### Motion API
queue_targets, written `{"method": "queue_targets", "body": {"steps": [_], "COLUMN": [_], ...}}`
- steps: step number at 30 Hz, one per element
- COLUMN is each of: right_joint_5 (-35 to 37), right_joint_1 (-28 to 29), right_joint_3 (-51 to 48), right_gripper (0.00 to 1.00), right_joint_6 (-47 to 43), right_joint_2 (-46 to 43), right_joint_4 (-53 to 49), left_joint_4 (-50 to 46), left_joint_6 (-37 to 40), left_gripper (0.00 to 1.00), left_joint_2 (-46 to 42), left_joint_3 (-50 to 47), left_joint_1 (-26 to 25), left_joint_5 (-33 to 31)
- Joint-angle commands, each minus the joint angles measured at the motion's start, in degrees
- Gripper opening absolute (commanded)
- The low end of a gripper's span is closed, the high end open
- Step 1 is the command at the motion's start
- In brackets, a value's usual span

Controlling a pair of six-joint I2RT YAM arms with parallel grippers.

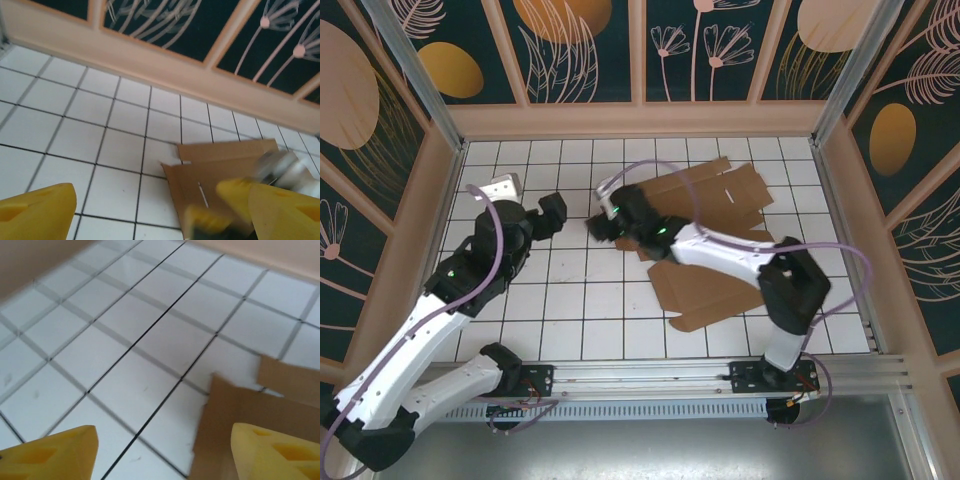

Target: Fold the paper box

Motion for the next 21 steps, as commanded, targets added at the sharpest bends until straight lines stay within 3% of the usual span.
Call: {"method": "queue_targets", "body": {"steps": [1, 3, 7, 13, 18, 21], "right_joint_5": [-3.0, -1.5, 1.6, 2.6, -4.0, -9.6], "right_joint_1": [-6.5, -9.5, -15.1, -17.0, -16.0, -15.5], "right_joint_3": [-5.2, -8.4, -12.3, -15.6, -19.7, -20.4], "right_gripper": [0.57, 0.43, 0.01, 0.00, 0.00, 0.00], "right_joint_6": [9.6, 9.5, 14.3, 16.3, 18.1, 21.3], "right_joint_2": [-4.9, -6.1, -6.7, -3.3, -1.0, 0.8], "right_joint_4": [0.5, -2.5, -12.0, -20.9, -18.6, -15.4], "left_joint_4": [3.5, 5.5, 9.0, 16.8, 20.5, 19.7], "left_joint_6": [-0.1, -1.0, -2.5, -6.1, -6.1, -5.4], "left_gripper": [0.87, 0.85, 0.80, 0.62, 0.49, 0.47], "left_joint_2": [2.5, 3.9, 7.7, 16.3, 18.8, 18.8], "left_joint_3": [-2.4, -5.8, -9.5, -12.8, -14.3, -13.8], "left_joint_1": [0.3, 0.3, 0.3, 0.3, 0.4, 0.3], "left_joint_5": [7.4, 10.9, 17.5, 28.1, 30.7, 30.0]}}
